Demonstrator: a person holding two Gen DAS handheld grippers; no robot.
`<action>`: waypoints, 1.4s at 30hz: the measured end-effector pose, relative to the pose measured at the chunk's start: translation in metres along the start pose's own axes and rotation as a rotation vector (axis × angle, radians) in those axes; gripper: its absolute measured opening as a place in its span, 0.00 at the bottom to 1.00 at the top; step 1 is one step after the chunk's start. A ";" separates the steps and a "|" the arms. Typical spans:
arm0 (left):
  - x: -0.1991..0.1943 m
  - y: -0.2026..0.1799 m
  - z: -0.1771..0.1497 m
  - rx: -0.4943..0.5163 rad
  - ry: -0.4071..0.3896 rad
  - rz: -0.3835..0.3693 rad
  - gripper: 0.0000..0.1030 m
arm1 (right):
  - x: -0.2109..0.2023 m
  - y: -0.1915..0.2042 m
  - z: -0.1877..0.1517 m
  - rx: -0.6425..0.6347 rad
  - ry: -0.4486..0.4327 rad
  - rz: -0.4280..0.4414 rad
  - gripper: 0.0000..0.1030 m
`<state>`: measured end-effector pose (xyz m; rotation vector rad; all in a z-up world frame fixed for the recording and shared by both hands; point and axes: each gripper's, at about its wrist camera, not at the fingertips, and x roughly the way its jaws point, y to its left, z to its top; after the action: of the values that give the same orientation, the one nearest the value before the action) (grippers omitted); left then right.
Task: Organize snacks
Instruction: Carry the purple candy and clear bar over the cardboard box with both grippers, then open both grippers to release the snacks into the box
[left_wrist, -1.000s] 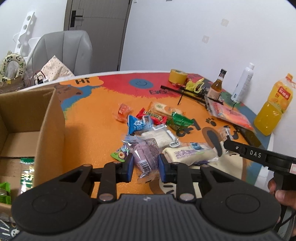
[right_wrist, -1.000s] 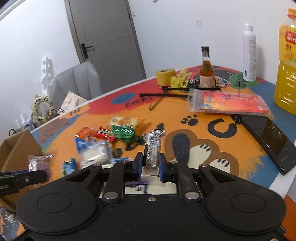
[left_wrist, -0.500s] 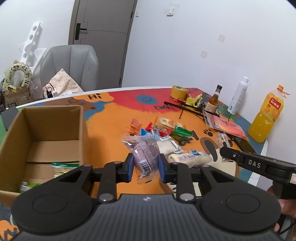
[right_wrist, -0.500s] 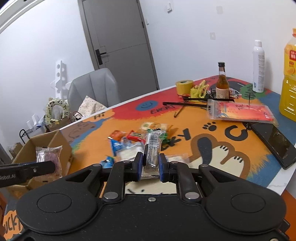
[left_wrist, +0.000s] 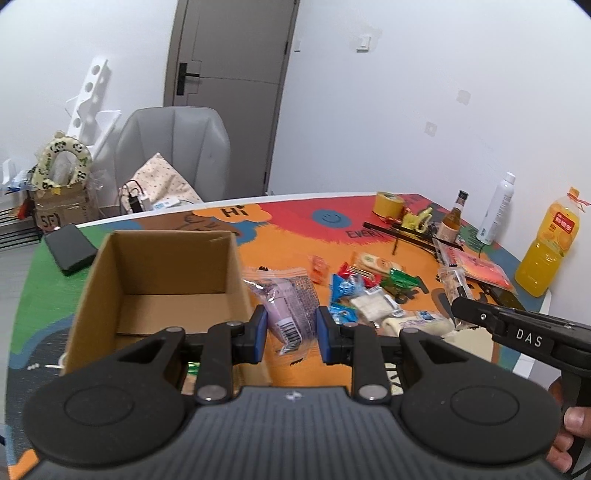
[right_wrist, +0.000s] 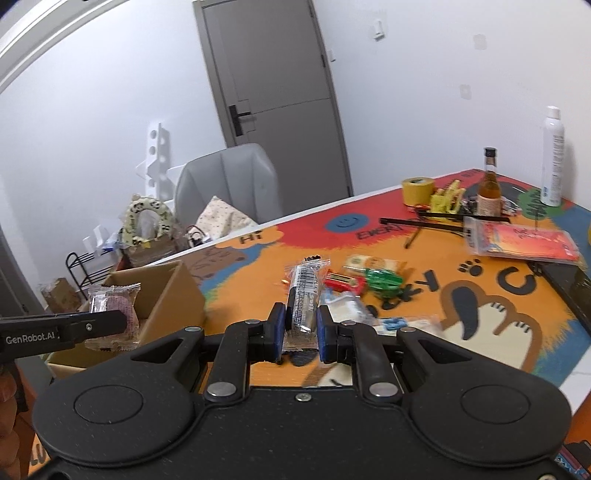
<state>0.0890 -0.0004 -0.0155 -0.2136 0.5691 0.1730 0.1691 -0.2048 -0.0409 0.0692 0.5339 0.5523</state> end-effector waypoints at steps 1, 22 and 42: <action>-0.002 0.004 0.000 -0.002 -0.003 0.004 0.26 | 0.000 0.003 0.000 -0.004 0.001 0.006 0.16; -0.006 0.081 0.012 -0.083 -0.016 0.108 0.26 | 0.019 0.072 0.011 -0.067 0.000 0.110 0.16; -0.011 0.132 0.006 -0.185 0.001 0.139 0.49 | 0.052 0.139 0.008 -0.138 0.057 0.206 0.16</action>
<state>0.0544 0.1273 -0.0246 -0.3543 0.5697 0.3608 0.1438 -0.0588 -0.0301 -0.0232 0.5460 0.7925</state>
